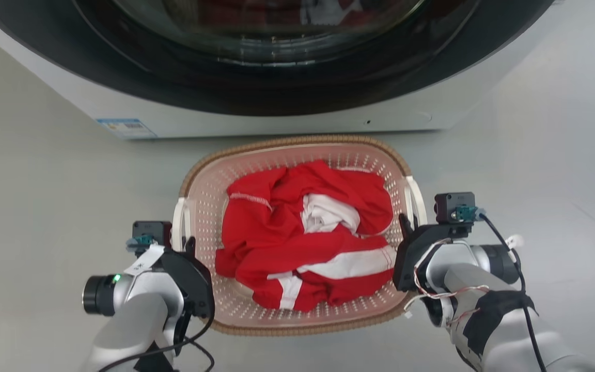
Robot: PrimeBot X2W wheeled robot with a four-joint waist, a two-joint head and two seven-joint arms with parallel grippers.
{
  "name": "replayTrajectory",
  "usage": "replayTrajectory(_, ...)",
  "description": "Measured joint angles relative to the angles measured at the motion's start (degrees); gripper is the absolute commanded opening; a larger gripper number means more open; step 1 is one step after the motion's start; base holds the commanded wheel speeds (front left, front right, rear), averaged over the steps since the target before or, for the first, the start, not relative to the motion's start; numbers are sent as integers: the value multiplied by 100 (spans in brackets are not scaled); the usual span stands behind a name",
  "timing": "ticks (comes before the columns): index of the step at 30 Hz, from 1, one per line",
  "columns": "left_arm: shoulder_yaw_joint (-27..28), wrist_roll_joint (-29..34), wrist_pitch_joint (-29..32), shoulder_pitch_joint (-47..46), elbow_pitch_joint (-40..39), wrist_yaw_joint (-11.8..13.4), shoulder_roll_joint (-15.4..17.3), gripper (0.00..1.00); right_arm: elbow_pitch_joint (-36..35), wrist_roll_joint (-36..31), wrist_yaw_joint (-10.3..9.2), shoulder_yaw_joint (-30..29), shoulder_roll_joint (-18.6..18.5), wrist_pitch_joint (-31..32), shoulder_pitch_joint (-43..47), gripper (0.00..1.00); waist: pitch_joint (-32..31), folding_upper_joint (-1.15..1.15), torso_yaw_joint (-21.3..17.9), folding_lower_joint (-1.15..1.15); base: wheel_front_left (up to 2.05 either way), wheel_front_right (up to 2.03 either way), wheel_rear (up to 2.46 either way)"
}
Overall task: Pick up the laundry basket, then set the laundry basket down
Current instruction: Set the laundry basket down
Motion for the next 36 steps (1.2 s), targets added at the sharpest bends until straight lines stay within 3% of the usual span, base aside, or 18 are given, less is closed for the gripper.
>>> replayTrajectory(21,-7,79,-405,-1098,-148,52,-49,0,416,-299,4,-109,-54,-477,-1229,0,1847,0,210,0,0,0,0)
replayTrajectory(36,-7,148,-604,-1419,-76,52,-42,0,566,-343,5,-99,-45,-686,-1408,0,2210,-1,245,-1,0,0,0)
